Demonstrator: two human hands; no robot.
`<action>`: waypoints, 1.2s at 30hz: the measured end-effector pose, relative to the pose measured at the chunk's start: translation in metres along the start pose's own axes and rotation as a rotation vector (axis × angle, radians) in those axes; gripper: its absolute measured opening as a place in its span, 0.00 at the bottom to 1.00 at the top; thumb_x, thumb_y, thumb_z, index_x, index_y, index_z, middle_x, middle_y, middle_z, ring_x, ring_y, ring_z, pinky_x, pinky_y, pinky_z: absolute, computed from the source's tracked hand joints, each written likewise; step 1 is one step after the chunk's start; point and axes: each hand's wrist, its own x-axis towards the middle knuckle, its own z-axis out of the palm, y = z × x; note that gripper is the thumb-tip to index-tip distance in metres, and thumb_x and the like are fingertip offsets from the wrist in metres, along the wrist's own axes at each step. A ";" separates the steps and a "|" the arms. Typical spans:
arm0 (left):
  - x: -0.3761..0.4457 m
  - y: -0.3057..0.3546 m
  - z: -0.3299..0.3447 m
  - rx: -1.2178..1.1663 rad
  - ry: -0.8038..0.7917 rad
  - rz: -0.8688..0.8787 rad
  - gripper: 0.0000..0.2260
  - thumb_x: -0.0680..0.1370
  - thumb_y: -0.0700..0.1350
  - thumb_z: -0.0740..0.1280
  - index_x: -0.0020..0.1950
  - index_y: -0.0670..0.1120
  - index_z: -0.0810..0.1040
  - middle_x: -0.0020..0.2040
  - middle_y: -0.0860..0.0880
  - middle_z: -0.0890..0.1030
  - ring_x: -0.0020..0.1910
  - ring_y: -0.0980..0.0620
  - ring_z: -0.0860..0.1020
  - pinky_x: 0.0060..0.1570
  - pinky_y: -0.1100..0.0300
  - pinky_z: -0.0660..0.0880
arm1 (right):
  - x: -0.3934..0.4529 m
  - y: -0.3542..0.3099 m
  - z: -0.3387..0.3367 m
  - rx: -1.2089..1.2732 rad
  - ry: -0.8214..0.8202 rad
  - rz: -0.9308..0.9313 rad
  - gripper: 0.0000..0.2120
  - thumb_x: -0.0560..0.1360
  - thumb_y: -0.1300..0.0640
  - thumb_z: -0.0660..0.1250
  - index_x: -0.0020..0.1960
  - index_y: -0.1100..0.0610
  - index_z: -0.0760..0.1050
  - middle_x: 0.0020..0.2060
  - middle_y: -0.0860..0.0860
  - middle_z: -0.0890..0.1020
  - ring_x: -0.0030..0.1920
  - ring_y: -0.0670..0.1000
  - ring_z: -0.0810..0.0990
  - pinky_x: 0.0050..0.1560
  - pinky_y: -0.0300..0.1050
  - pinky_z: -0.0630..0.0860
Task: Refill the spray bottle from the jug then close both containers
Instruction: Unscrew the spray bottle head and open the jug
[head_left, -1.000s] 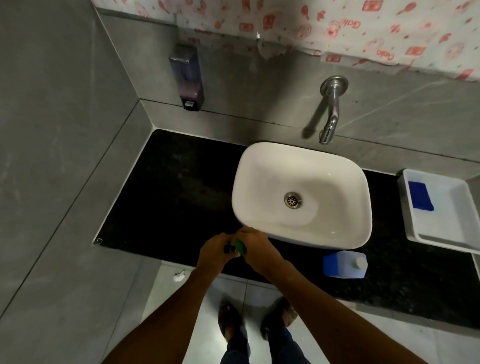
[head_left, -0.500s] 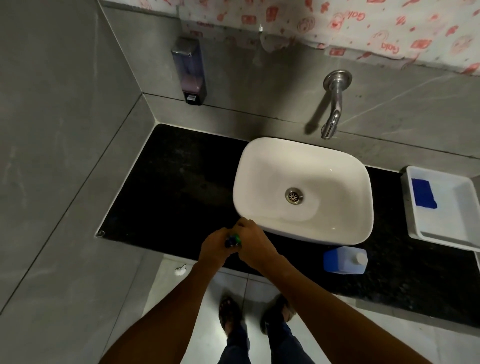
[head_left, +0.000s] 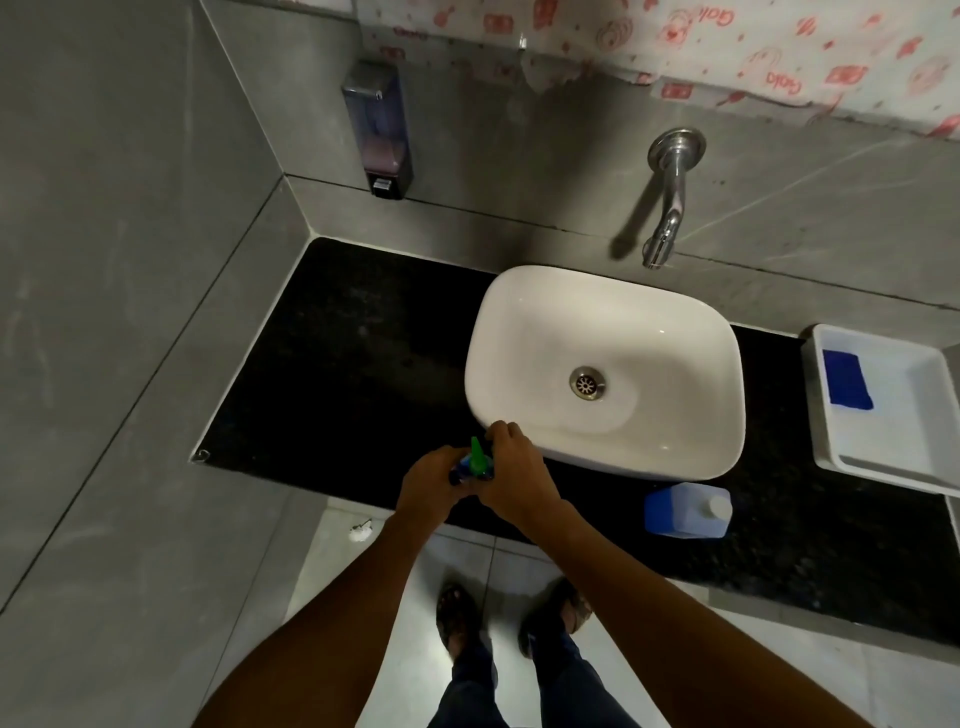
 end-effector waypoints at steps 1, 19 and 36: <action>0.001 -0.001 0.000 0.001 0.002 -0.002 0.11 0.77 0.48 0.75 0.56 0.45 0.81 0.52 0.47 0.85 0.53 0.47 0.83 0.55 0.55 0.77 | 0.000 0.000 0.001 0.001 0.016 0.014 0.24 0.72 0.48 0.78 0.60 0.59 0.73 0.54 0.54 0.76 0.52 0.55 0.78 0.52 0.51 0.80; 0.002 -0.002 0.000 0.043 -0.008 0.016 0.15 0.77 0.50 0.76 0.61 0.46 0.81 0.58 0.47 0.85 0.59 0.48 0.83 0.64 0.52 0.78 | -0.004 0.004 0.000 -0.061 -0.055 -0.128 0.30 0.74 0.53 0.76 0.72 0.56 0.71 0.65 0.55 0.74 0.64 0.56 0.76 0.65 0.51 0.78; -0.001 -0.001 0.000 0.004 0.011 0.010 0.12 0.78 0.48 0.74 0.58 0.44 0.82 0.54 0.45 0.85 0.54 0.46 0.84 0.57 0.53 0.79 | 0.001 -0.004 0.003 -0.130 -0.014 -0.118 0.23 0.72 0.52 0.78 0.63 0.55 0.75 0.58 0.54 0.76 0.55 0.55 0.79 0.56 0.49 0.81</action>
